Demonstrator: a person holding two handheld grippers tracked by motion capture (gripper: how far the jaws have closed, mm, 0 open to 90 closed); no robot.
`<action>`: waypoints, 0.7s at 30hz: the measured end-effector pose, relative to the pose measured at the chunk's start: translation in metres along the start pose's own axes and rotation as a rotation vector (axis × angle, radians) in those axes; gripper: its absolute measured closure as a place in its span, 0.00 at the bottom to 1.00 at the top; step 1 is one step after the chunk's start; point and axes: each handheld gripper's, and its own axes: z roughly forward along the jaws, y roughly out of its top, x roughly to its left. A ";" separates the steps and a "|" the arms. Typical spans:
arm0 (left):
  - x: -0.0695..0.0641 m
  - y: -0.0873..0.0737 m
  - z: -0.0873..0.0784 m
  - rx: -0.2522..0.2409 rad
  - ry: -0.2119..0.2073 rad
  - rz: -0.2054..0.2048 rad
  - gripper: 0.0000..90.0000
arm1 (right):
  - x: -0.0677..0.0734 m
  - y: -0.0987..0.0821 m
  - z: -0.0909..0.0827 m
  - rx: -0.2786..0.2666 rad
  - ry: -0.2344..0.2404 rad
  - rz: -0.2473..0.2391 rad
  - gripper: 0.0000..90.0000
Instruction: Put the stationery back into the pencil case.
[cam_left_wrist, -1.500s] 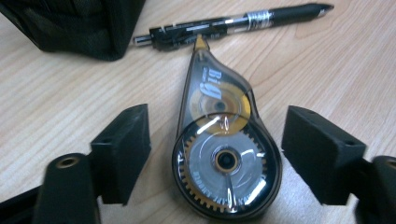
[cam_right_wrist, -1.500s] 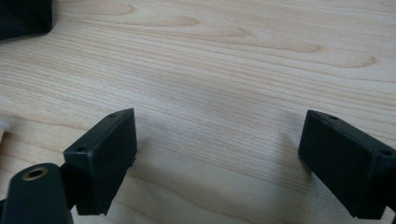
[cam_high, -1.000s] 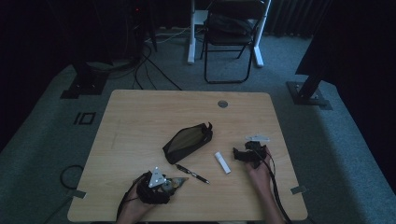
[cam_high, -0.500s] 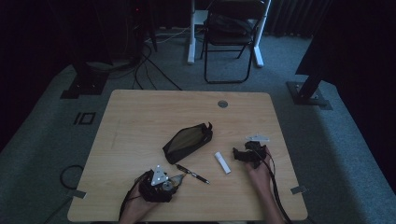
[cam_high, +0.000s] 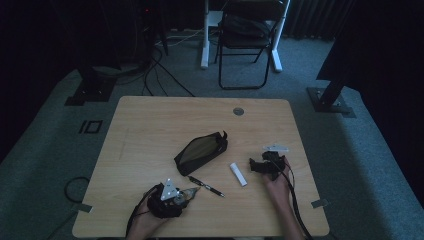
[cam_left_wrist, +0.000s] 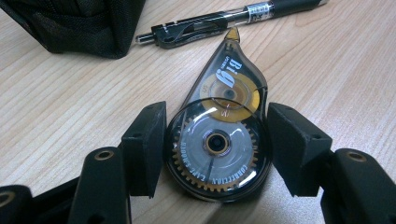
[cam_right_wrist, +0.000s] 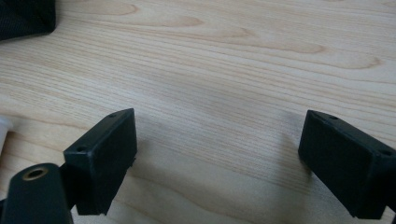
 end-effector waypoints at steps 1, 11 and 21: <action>0.000 0.001 0.000 0.007 -0.001 0.004 0.45 | 0.000 0.000 0.000 0.000 0.000 0.000 0.13; -0.001 0.002 0.002 -0.001 -0.001 0.021 0.46 | 0.000 0.000 0.000 0.001 0.000 0.000 0.13; -0.007 0.004 0.002 0.001 -0.007 0.042 0.46 | 0.000 0.000 0.000 0.001 0.000 0.000 0.13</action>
